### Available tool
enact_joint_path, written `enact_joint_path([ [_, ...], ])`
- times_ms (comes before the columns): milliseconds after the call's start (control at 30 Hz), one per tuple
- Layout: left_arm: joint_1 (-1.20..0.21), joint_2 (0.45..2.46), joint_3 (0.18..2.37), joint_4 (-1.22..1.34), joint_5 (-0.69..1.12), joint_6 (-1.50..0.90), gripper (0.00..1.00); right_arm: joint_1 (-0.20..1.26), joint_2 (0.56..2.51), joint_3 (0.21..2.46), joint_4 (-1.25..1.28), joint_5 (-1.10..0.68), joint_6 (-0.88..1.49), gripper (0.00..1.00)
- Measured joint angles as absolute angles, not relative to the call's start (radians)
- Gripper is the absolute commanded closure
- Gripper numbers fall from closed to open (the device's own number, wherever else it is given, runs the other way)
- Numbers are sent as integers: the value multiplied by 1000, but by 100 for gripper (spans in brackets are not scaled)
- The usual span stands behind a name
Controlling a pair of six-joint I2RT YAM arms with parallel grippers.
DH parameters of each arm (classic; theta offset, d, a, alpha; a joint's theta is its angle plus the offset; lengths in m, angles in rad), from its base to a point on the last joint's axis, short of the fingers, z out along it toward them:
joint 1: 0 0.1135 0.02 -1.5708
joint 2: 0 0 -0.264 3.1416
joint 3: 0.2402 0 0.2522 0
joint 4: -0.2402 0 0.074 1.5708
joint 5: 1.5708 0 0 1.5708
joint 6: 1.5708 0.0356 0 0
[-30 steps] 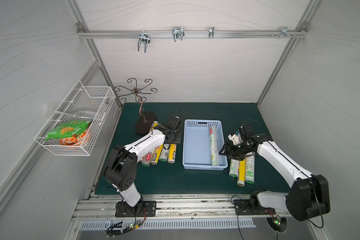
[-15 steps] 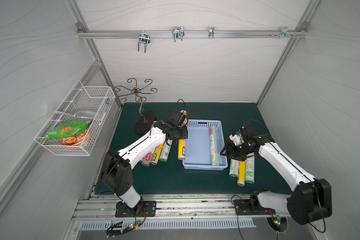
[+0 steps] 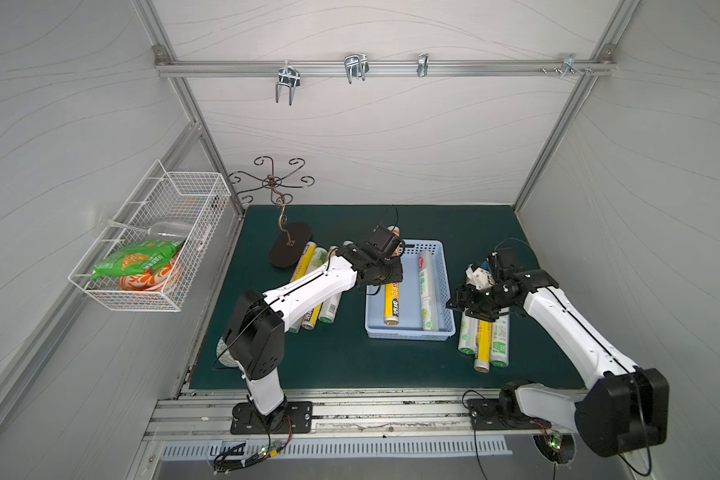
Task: Put the plastic wrap into the basket
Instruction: Place the plastic wrap in the basket.
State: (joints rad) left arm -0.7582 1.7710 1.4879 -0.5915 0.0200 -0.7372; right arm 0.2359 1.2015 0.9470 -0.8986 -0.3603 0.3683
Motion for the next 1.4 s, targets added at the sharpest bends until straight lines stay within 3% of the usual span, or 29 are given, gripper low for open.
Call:
enact_joint_path([
  [1400, -809, 2092, 1588, -467, 15, -797, 77, 235, 1194, 892, -852, -379, 397, 27],
])
